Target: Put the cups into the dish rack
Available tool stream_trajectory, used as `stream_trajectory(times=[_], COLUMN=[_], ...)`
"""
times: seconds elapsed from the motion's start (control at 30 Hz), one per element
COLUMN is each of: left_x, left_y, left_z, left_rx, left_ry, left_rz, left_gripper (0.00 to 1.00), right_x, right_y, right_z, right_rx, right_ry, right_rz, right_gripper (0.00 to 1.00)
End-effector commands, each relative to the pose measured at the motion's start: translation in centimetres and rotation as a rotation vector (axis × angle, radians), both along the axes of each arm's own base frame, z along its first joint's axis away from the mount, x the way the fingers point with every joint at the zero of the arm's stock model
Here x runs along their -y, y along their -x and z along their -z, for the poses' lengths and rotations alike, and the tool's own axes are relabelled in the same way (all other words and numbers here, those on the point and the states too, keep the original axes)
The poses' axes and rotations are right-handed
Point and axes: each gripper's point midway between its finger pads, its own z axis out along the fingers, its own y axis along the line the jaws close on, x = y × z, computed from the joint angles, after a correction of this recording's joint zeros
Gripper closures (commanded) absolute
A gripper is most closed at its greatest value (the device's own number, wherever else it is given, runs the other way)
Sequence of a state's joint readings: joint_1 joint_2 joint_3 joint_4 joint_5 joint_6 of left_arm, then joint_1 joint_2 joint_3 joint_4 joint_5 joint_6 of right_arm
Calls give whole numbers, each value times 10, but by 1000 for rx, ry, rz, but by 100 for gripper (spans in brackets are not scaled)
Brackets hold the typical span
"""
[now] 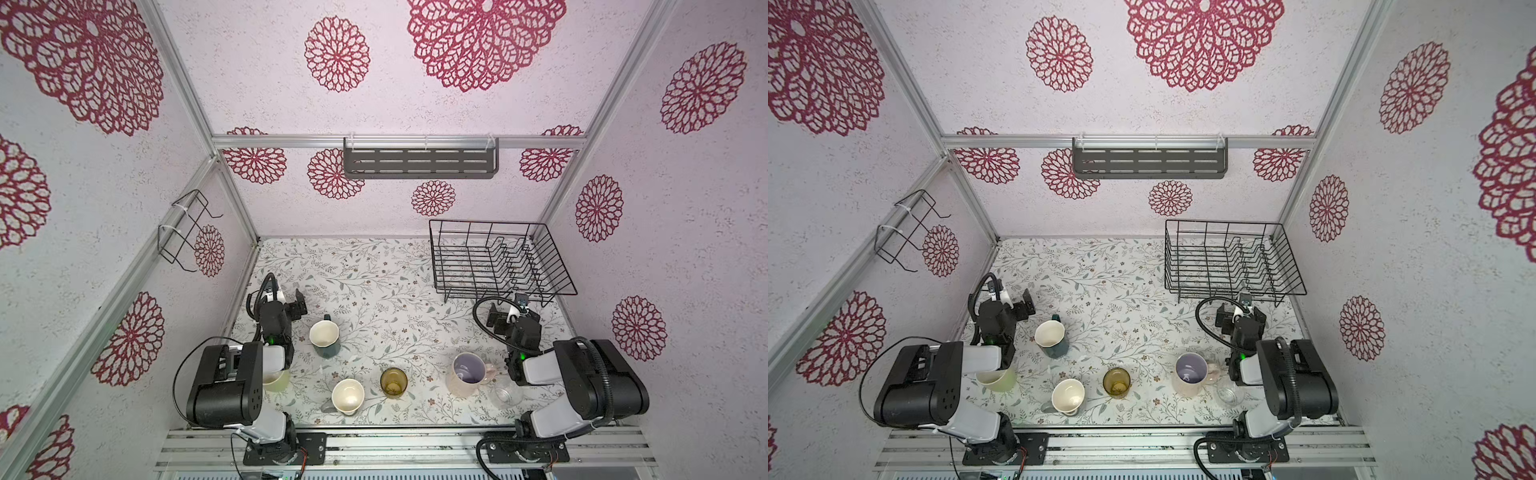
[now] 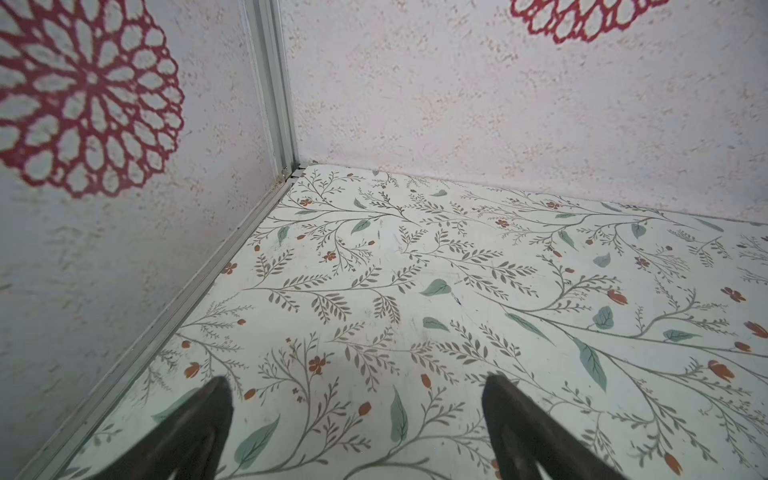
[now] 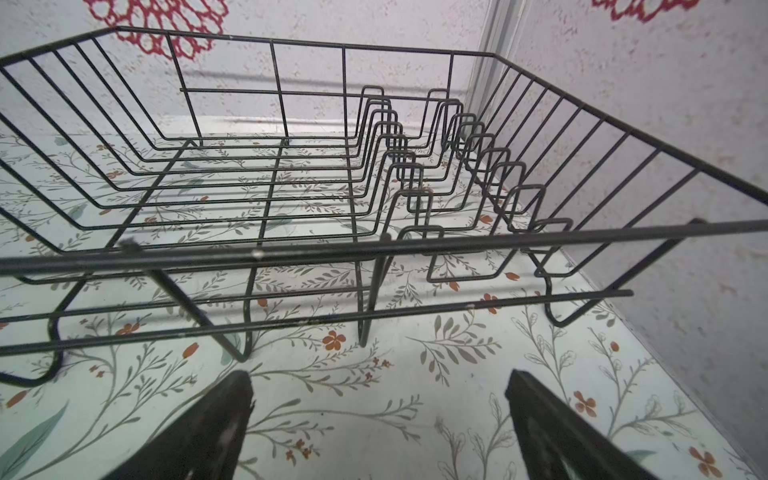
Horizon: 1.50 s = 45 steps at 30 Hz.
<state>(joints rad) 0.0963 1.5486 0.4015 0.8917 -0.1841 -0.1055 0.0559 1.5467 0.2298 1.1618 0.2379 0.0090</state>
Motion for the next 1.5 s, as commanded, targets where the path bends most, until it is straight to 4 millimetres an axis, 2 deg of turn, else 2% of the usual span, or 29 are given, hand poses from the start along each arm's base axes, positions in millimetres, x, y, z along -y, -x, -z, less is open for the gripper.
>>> stream_trajectory(times=[0.0,0.8,0.9,0.93,1.0,1.07,1.17,1.23,1.3,1.33,1.4,1.47], left_x=[-2,-8,-3,-1,-5,-19,-25,-24,-22,-18,-11,-12], left_y=[-3,-4,-4,-2,5,19,42,57,72,78,89,101], left_z=[-3,-4,-16,-27,-47,-72,-92,-90,-86,-82,-74,-68], left_rx=[5,16,1,-18,-57,-42,-10,-22,-13,-9,9,31], left_ry=[1,58,58,59,61,69,136,187,225,232,228,213], left_rz=[2,34,64,74,42,-58,-136,-163,-177,-159,-126,-137], left_gripper=[3,3,3,3,3,3,3,3,3,3,3,3], right_x=[2,6,10,12,16,12,4,12,25,22,-2,-20], right_y=[-9,-8,-3,-1,3,6,10,12,17,16,1,-14], right_z=[-21,-23,-39,-43,-42,-37,-41,-53,-63,-66,-78,-82], right_rx=[68,75,68,44,-23,-87,-115,-78,-61,-70,-87,-163], right_ry=[4,-21,-22,-23,-59,-76,-114,-194,-345,-416,-460,-497], right_rz=[2,9,24,39,78,57,25,97,235,249,108,39], right_gripper=[1,1,1,1,1,1,1,1,1,1,1,1])
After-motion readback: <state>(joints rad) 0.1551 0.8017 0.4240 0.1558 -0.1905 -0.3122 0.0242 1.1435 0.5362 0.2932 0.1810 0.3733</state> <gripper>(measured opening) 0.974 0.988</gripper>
